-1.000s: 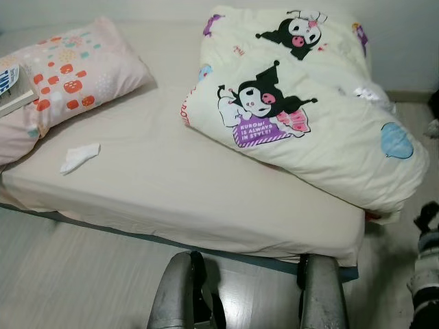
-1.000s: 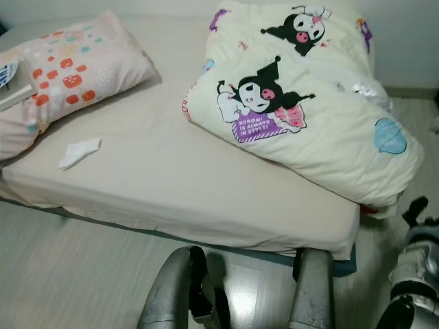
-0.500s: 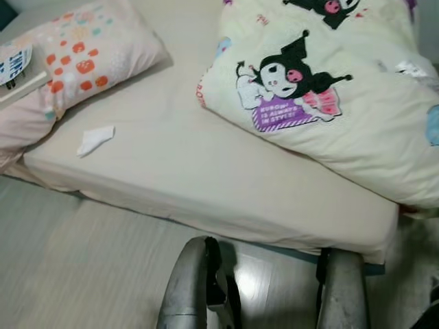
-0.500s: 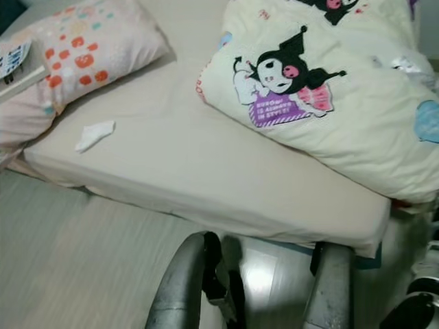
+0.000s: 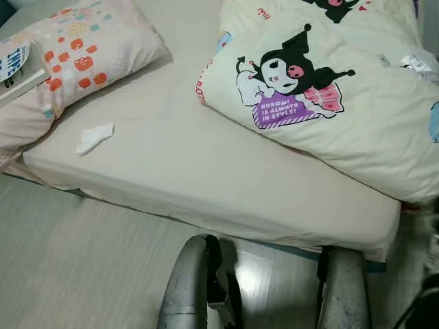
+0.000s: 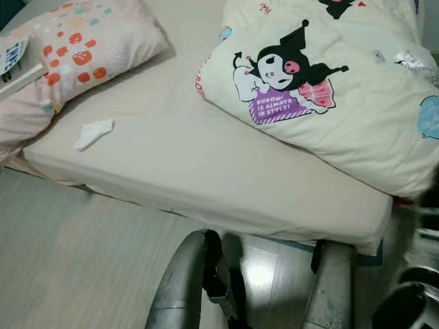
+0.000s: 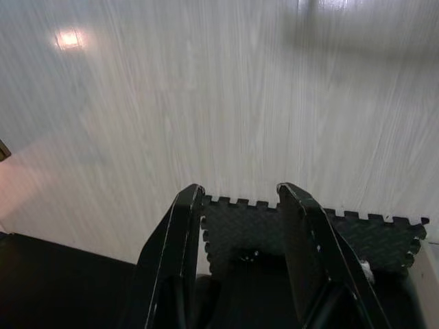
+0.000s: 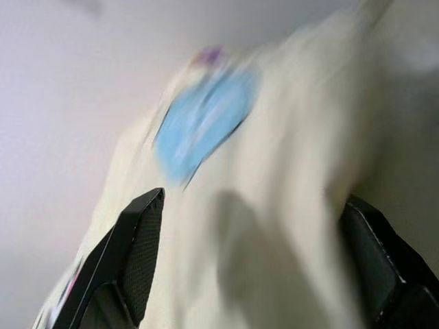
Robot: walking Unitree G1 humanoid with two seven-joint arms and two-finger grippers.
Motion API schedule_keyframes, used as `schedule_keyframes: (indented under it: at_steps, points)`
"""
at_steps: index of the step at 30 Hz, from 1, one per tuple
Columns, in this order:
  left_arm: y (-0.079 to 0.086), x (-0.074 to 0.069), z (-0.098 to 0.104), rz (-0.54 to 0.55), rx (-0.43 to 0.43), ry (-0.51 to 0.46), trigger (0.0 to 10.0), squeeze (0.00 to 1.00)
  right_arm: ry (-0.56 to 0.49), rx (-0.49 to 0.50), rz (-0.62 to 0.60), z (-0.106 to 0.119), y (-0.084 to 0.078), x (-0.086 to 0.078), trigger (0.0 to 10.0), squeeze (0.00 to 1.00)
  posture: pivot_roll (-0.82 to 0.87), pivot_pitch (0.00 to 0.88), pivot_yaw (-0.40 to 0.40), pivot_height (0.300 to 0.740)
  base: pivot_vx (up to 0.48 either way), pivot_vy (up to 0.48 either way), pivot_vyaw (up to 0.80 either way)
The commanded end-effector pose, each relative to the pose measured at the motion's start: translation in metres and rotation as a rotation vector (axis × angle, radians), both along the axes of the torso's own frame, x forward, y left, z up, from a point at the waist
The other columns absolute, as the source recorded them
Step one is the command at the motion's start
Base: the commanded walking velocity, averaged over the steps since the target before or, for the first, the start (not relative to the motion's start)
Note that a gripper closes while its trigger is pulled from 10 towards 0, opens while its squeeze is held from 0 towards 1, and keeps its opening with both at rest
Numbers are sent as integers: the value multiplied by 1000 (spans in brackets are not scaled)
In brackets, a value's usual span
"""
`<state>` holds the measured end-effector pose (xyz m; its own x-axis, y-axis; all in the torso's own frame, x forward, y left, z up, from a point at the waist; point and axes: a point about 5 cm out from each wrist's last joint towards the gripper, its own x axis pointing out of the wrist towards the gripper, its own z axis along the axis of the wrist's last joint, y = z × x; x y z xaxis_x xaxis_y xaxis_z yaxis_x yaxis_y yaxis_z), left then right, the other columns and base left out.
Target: Clean up the room
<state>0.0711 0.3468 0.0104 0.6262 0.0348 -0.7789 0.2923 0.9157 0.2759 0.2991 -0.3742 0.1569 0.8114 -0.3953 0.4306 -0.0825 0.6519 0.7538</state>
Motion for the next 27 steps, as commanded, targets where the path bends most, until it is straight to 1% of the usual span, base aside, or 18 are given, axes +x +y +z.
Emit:
schedule_keyframes:
  at_steps: [1, 2, 3, 4, 5, 6, 8, 9, 11, 14, 15, 16, 17, 19, 20, 21, 24, 27]
  points:
    - [10, -9, 3, 35, 22, 43, 10000, 0, 56, -15, 40, -9, 10, 4, 10000, 0, 245, 503, 323, 567, 0, 0, 0]
    - [10, -9, 3, 35, 22, 43, 10000, 0, 56, -15, 40, -9, 10, 4, 10000, 0, 245, 503, 323, 567, 0, 0, 0]
    - [9, -7, 4, 36, 21, 36, 10000, 0, 80, -18, 41, -8, 13, 9, 10000, 0, 243, 508, 322, 567, 0, 0, 0]
    - [8, -5, 6, 39, 19, 31, 10000, 0, 149, -22, 12, -9, 16, 14, 10000, 0, 243, 508, 323, 567, 0, 0, 0]
    - [8, -5, 6, 39, 19, 31, 10000, 0, 149, -22, 12, -9, 16, 14, 10000, 0, 243, 508, 323, 567, 0, 0, 0]
    - [7, -5, 6, 39, 17, 29, 10000, 0, 222, -31, -36, -11, 13, 14, 10000, 0, 243, 508, 323, 567, 0, 0, 0]
    - [7, -5, 6, 39, 15, 28, 10000, 0, 290, -43, -105, -13, 7, 10, 10000, 0, 243, 513, 322, 567, 0, 0, 0]
    - [7, -5, 7, 39, 15, 28, 10000, 0, 303, -43, -135, -13, 3, 7, 10000, 0, 243, 513, 322, 567, 0, 0, 0]
    - [7, -7, 7, 43, 16, 32, 10000, 0, 267, -10, -182, -12, -8, -2, 10000, 0, 245, 515, 323, 567, 0, 0, 0]
    - [7, -8, 8, 45, 17, 35, 10000, 0, 248, 2, -189, -12, -10, -4, 10000, 0, 244, 517, 324, 567, 0, 0, 0]
    - [7, -8, 8, 45, 17, 37, 10000, 0, 221, 4, -181, -11, -10, -5, 1529, 0, 243, 516, 323, 567, 0, 0, 0]
    - [7, -8, 8, 45, 17, 37, 10000, 0, 221, 4, -181, -11, -10, -5, 1529, 0, 243, 516, 323, 567, 0, 0, 0]
    - [7, -8, 7, 46, 17, 40, 10000, 0, 173, -16, -142, -7, -6, -2, 0, 0, 237, 512, 320, 567, 0, 0, 0]
    - [6, -6, 6, 51, 17, 39, 10000, 0, 65, -81, -36, 3, 8, 7, 0, 0, 228, 504, 313, 567, 0, 0, 0]
    - [6, -6, 6, 51, 17, 39, 10000, 0, 65, -81, -36, 3, 8, 7, 0, 0, 228, 504, 313, 567, 0, 0, 0]
    - [6, -4, 5, 55, 17, 37, 10000, 0, 36, -100, -1, 7, 14, 11, 0, 0, 221, 498, 304, 567, 0, 0, 0]
    - [3, 1, 3, 62, 12, 27, 10000, 0, 30, -118, 31, 10, 20, 16, 0, 0, 216, 488, 296, 567, 0, 0, 0]
    - [0, 5, -1, 69, 5, 19, 10000, 0, 40, -120, 16, 15, 19, 18, 0, 0, 204, 472, 281, 567, 0, 0, 0]
